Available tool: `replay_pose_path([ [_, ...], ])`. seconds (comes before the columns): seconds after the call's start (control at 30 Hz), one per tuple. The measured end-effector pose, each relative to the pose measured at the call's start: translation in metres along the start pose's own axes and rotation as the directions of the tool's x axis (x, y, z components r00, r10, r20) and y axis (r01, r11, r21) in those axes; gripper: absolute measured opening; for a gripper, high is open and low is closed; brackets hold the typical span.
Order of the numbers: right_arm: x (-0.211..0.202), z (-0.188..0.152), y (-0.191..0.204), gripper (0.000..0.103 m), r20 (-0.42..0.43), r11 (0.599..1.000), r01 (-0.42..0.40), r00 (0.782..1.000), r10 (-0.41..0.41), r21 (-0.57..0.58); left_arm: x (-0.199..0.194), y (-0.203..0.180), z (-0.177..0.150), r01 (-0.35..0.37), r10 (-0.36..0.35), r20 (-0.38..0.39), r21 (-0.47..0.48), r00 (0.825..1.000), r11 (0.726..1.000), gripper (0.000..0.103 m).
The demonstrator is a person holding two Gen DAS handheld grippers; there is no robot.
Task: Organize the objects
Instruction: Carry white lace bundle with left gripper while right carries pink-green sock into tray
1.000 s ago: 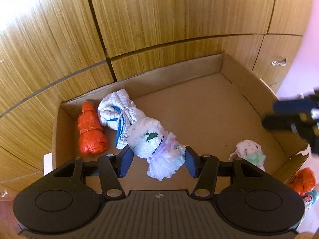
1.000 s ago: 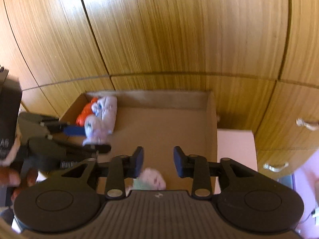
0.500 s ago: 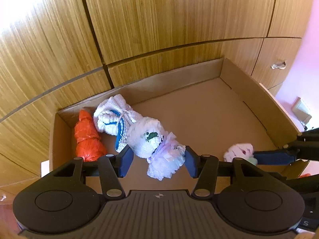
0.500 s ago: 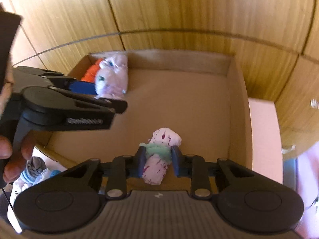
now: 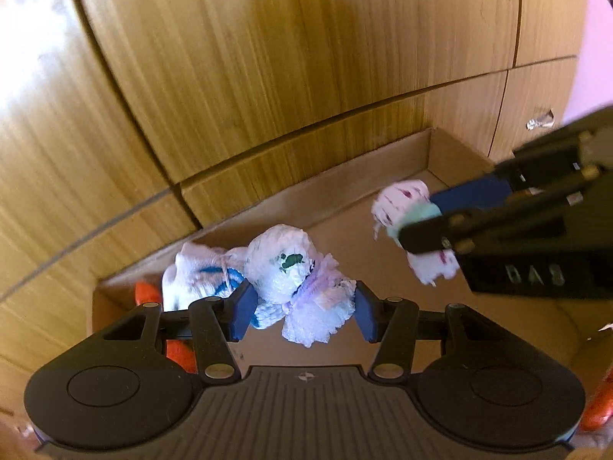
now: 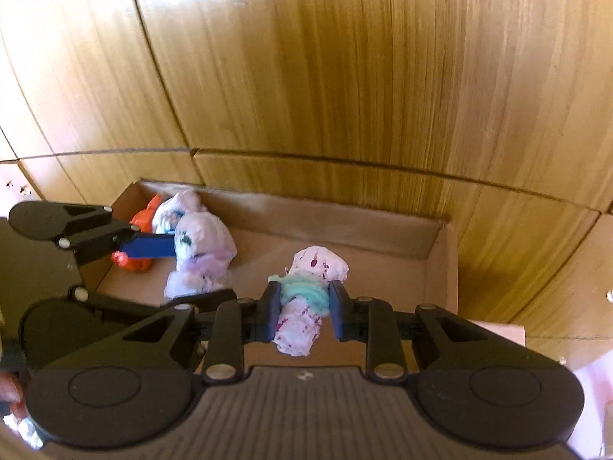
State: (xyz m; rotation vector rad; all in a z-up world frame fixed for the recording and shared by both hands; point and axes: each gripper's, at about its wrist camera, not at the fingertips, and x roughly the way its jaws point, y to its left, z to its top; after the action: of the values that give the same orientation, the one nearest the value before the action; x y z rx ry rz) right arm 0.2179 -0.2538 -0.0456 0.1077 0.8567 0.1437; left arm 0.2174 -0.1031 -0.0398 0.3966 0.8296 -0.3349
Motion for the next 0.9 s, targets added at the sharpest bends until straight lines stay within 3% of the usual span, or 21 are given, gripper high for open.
replay_pose_path([
  [0.17,0.012,0.009,-0.003,0.024,-0.007,1.000,-0.013,1.000,0.013,0.002,0.008,0.000,0.002,-0.027,0.028,-0.029,0.032,0.999,0.999,0.060],
  [0.2,0.014,0.010,-0.003,0.024,-0.010,1.000,-0.015,1.000,0.015,-0.001,0.010,0.000,0.000,-0.032,0.033,-0.045,0.037,0.998,0.999,0.052],
  [0.27,0.015,0.009,-0.001,0.024,-0.013,1.000,-0.023,1.000,0.023,-0.001,0.014,0.004,-0.005,-0.022,0.025,-0.089,0.032,0.996,0.999,0.050],
  [0.37,0.015,0.006,0.000,0.024,-0.010,0.999,-0.032,0.999,0.032,-0.002,0.012,0.016,-0.011,0.006,-0.008,-0.085,-0.020,0.996,1.000,0.048],
  [0.6,0.015,0.001,-0.001,0.025,-0.003,0.998,-0.055,0.998,0.055,0.022,0.012,0.014,-0.007,-0.005,0.002,-0.079,-0.033,0.997,0.999,0.043],
  [0.7,0.016,0.004,-0.001,0.025,0.000,0.997,-0.058,0.998,0.058,0.050,0.012,0.011,-0.002,0.013,-0.017,-0.075,-0.059,0.997,0.998,0.047],
  [0.83,0.022,0.015,0.001,0.027,-0.003,0.998,-0.040,0.999,0.041,0.055,0.003,0.008,-0.001,0.047,-0.050,-0.047,-0.058,0.998,0.997,0.063],
  [0.9,0.026,0.016,0.002,0.029,-0.017,0.998,-0.046,0.999,0.047,0.053,0.002,0.011,-0.002,0.071,-0.076,-0.050,-0.083,0.996,0.994,0.064],
])
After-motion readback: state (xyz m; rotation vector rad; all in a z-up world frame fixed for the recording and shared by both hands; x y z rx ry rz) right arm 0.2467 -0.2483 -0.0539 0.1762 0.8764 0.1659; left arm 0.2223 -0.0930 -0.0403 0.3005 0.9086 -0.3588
